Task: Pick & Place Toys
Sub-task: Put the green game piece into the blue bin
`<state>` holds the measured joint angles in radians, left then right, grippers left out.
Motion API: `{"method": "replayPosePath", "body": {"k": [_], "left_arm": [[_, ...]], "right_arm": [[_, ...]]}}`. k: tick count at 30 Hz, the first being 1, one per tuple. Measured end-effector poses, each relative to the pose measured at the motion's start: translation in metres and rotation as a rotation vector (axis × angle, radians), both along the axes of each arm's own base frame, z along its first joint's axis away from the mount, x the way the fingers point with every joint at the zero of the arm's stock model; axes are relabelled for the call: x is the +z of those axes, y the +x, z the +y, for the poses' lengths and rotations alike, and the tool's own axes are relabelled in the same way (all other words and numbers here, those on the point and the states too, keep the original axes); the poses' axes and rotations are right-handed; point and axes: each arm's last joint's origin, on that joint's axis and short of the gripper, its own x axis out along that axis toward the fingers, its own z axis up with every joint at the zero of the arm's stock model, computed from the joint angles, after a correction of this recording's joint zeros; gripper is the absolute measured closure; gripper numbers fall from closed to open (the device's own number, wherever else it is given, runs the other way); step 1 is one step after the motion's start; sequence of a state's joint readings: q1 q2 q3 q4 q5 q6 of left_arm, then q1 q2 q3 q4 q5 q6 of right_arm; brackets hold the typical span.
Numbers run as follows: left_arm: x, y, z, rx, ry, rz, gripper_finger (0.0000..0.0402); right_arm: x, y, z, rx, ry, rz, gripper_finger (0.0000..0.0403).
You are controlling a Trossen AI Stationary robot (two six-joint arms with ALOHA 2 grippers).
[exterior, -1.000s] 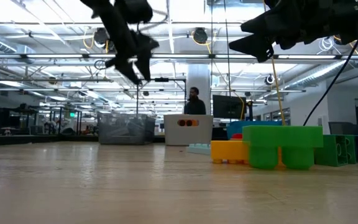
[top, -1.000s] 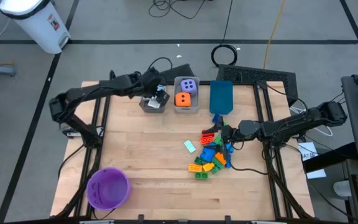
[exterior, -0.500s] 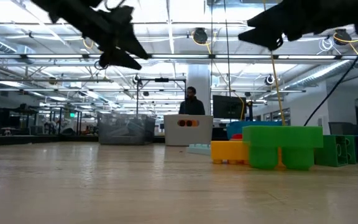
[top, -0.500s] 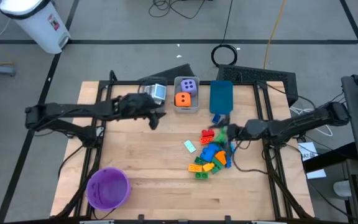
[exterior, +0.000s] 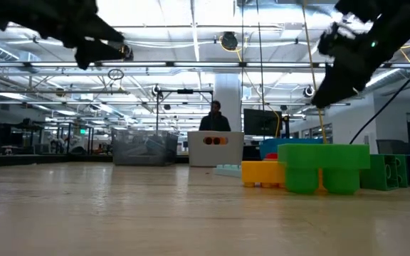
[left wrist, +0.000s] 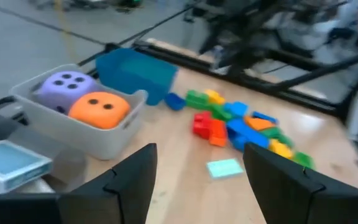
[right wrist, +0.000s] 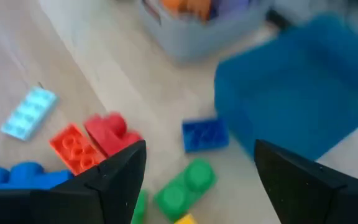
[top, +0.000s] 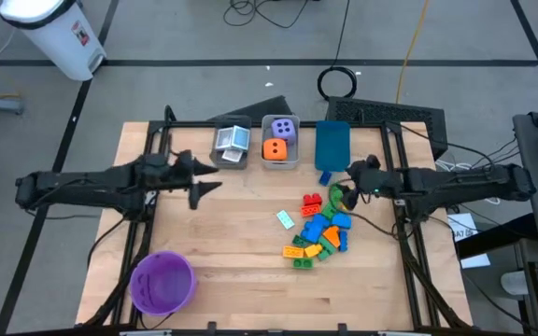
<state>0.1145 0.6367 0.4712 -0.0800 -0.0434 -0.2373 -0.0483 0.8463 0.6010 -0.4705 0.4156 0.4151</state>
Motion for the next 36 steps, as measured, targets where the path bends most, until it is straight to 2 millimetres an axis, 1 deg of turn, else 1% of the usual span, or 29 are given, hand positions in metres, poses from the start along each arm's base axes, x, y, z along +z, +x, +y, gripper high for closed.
{"method": "replayPosePath", "body": {"k": [4, 7, 11, 14, 17, 23, 26, 29, 34, 36], "left_arm": [[-0.016, -0.012, -0.013, -0.123, -0.004, -0.035, 0.0156], [-0.037, -0.018, -0.02, -0.157, -0.008, -0.042, 0.0156], [-0.06, -0.027, -0.024, -0.17, -0.012, -0.034, 0.0156], [-0.068, -0.035, -0.025, -0.185, -0.005, -0.031, 0.0156], [-0.069, -0.044, -0.025, -0.181, 0.031, -0.017, 0.0156], [-0.067, -0.062, -0.023, -0.196, 0.13, -0.061, 0.0156], [-0.07, -0.069, -0.023, -0.202, 0.137, -0.052, 0.0156], [-0.074, -0.069, -0.023, -0.201, 0.126, -0.016, 0.0156], [-0.071, -0.069, -0.022, -0.176, 0.167, -0.041, 0.0156], [-0.064, -0.07, -0.02, -0.124, 0.201, -0.063, 0.0155]], "right_arm": [[-0.017, 0.013, -0.007, -0.025, 0.133, 0.062, 0.0115], [-0.027, 0.019, -0.012, -0.039, 0.164, 0.116, 0.0115], [-0.032, 0.022, -0.017, -0.073, 0.189, 0.127, 0.0115], [-0.033, 0.022, -0.02, -0.135, 0.239, 0.103, 0.0115], [-0.033, 0.022, -0.021, -0.154, 0.298, 0.081, 0.0115], [-0.039, 0.025, -0.022, -0.189, 0.319, 0.106, 0.0115], [-0.044, 0.026, -0.022, -0.196, 0.321, 0.135, 0.0115], [-0.05, 0.029, -0.024, -0.216, 0.331, 0.159, 0.0115], [-0.06, 0.033, -0.025, -0.238, 0.342, 0.201, 0.0115], [-0.063, 0.035, -0.025, -0.258, 0.339, 0.208, 0.0118]]}}
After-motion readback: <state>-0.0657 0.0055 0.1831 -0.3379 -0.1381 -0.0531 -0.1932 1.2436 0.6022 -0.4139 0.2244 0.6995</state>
